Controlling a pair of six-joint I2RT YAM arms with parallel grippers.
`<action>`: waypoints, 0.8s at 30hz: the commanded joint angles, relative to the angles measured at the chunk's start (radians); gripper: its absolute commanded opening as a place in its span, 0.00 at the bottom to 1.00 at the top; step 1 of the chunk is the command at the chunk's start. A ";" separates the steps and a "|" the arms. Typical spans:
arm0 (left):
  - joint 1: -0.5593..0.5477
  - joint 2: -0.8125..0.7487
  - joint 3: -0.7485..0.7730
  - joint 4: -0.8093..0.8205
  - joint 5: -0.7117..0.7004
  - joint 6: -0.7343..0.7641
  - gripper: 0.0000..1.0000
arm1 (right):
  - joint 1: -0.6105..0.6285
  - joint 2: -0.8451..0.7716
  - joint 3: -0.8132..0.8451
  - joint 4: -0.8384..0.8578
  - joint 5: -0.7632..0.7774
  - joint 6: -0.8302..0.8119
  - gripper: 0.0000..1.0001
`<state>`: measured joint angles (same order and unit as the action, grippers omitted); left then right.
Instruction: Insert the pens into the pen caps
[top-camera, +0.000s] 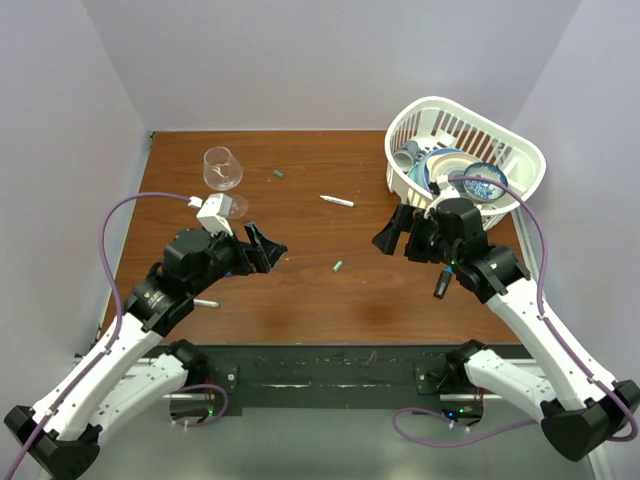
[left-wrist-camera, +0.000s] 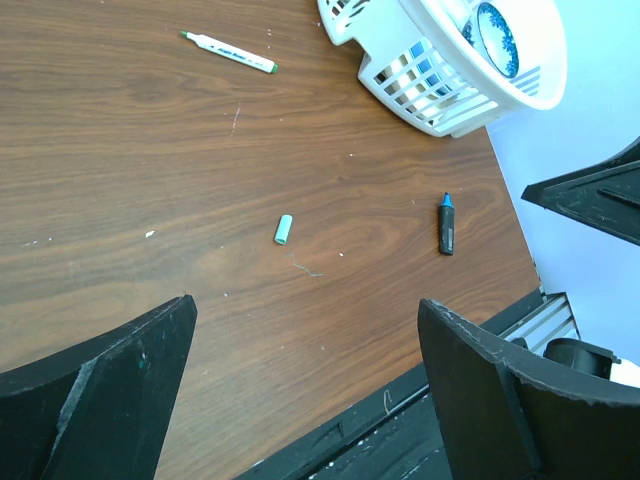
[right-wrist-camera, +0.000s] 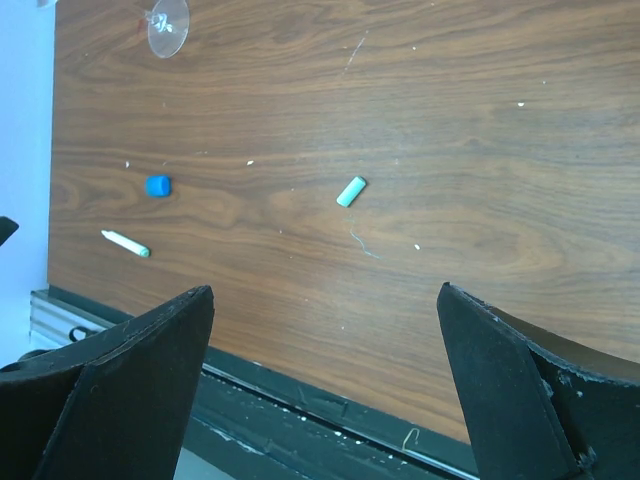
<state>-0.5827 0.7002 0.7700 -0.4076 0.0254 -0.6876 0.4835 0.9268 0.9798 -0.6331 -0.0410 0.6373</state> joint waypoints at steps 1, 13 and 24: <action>0.003 0.001 -0.014 0.041 0.010 0.017 0.97 | -0.002 -0.020 0.013 -0.014 0.062 0.048 0.99; 0.003 -0.031 0.006 0.009 -0.010 0.042 0.97 | -0.038 0.147 -0.012 -0.235 0.469 0.064 0.91; 0.004 -0.154 0.012 -0.069 -0.107 0.039 0.97 | -0.240 0.300 -0.173 -0.122 0.454 0.065 0.65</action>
<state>-0.5827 0.5999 0.7612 -0.4713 -0.0151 -0.6613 0.2539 1.2060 0.8276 -0.8143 0.3321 0.6842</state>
